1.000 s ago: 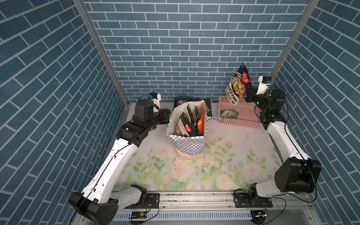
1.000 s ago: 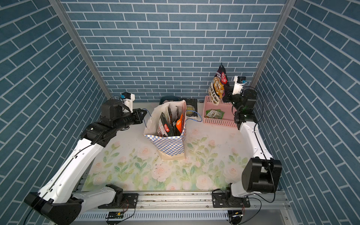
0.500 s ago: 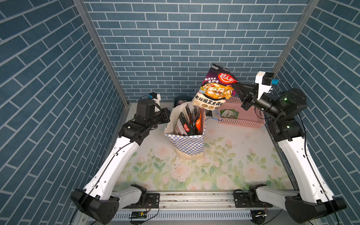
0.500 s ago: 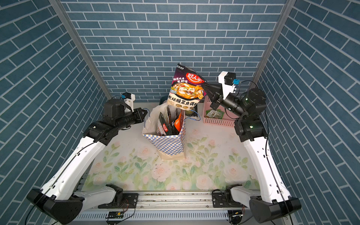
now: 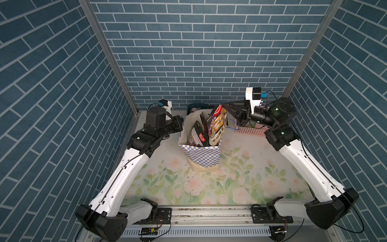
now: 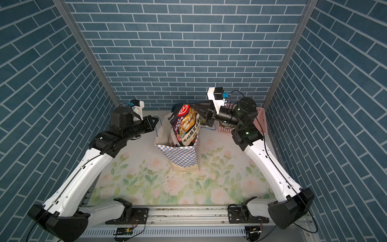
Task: Place the condiment packets inside the bag
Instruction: Place the condiment packet in the paper bag.
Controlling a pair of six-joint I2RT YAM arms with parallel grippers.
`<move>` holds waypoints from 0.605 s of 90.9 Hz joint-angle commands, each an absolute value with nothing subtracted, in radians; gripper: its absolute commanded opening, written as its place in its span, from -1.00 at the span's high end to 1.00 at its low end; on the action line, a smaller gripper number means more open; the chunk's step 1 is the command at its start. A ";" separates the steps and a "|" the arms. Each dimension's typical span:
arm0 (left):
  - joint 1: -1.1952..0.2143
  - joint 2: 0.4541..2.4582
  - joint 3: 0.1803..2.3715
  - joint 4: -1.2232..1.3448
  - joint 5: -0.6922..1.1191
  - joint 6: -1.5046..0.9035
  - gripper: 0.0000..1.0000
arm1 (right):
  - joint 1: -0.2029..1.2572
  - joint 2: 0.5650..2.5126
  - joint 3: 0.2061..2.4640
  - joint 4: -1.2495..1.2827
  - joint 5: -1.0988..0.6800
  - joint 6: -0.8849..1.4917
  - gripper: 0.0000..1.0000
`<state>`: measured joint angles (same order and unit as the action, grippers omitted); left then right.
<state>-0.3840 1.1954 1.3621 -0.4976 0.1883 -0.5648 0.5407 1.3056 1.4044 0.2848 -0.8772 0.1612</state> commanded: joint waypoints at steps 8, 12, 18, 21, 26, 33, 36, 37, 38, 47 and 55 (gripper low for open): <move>-0.382 1.171 1.363 -0.447 0.206 -0.566 1.00 | 0.615 1.272 1.334 0.396 -0.689 0.256 1.00; -0.382 1.169 1.364 -0.446 0.208 -0.566 1.00 | 0.630 1.268 1.319 0.391 -0.655 0.264 1.00; -0.382 1.172 1.362 -0.446 0.212 -0.564 1.00 | 0.644 1.262 1.308 0.368 -0.648 0.263 1.00; -0.382 1.172 1.362 -0.446 0.214 -0.564 1.00 | 0.650 1.258 1.303 0.346 -0.649 0.259 1.00; -0.382 1.170 1.360 -0.444 0.217 -0.565 1.00 | 0.657 1.244 1.286 0.302 -0.651 0.238 1.00; -0.382 1.166 1.355 -0.439 0.219 -0.565 1.00 | 0.661 1.220 1.258 0.231 -0.643 0.205 1.00; -0.381 1.165 1.353 -0.439 0.219 -0.564 1.00 | 0.662 1.211 1.249 0.205 -0.651 0.198 1.00; -0.382 1.165 1.353 -0.439 0.218 -0.564 1.00 | 0.662 1.208 1.247 0.196 -0.655 0.195 1.00; -0.382 1.164 1.353 -0.439 0.219 -0.565 1.00 | 0.662 1.206 1.246 0.188 -0.661 0.194 1.00; -0.382 1.164 1.352 -0.441 0.218 -0.562 1.00 | 0.664 1.192 1.261 0.099 -0.702 0.168 1.00; -0.382 1.162 1.351 -0.442 0.217 -0.561 1.00 | 0.665 1.187 1.308 0.015 -0.716 0.147 1.00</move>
